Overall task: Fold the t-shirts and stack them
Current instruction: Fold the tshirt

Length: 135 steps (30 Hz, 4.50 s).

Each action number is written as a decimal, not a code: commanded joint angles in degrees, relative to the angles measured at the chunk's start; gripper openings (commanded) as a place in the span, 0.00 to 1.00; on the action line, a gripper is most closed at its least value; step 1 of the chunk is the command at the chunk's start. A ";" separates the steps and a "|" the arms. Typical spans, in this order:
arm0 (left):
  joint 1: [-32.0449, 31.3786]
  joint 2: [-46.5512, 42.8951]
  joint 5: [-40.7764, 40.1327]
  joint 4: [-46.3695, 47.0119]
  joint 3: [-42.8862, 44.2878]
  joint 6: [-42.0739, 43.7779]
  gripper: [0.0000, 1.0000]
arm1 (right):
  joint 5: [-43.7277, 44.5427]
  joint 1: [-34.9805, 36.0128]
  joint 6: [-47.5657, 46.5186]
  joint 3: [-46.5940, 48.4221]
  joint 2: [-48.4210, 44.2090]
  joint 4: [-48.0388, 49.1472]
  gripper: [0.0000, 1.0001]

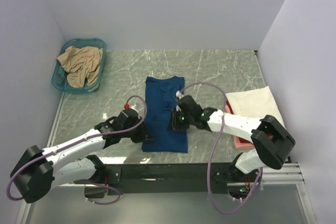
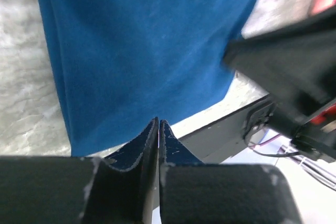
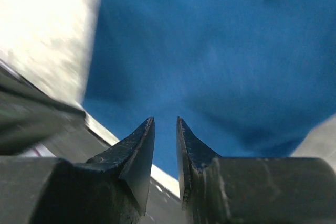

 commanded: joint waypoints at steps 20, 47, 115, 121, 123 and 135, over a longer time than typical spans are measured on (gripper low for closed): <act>-4.26 -3.10 -4.97 -1.42 -5.99 -6.49 0.14 | 6.08 2.89 10.54 -22.45 -23.18 -1.16 0.32; -4.26 -8.29 -4.80 -3.55 -12.23 -10.88 0.43 | -0.24 3.15 18.89 -34.59 -29.96 2.44 0.43; 21.31 23.94 4.25 0.66 34.94 9.95 0.00 | -8.67 -23.11 -6.33 23.84 5.68 -12.15 0.00; 26.32 42.47 5.57 2.16 45.49 9.95 0.00 | -12.63 -26.11 -8.44 39.92 25.80 -12.94 0.00; 27.46 45.83 5.84 2.08 47.53 10.03 0.00 | -13.17 -26.82 -9.58 45.98 30.31 -14.08 0.00; 34.32 50.52 7.77 1.11 54.83 13.81 0.50 | -6.76 -30.16 -12.05 50.42 32.81 -17.43 0.45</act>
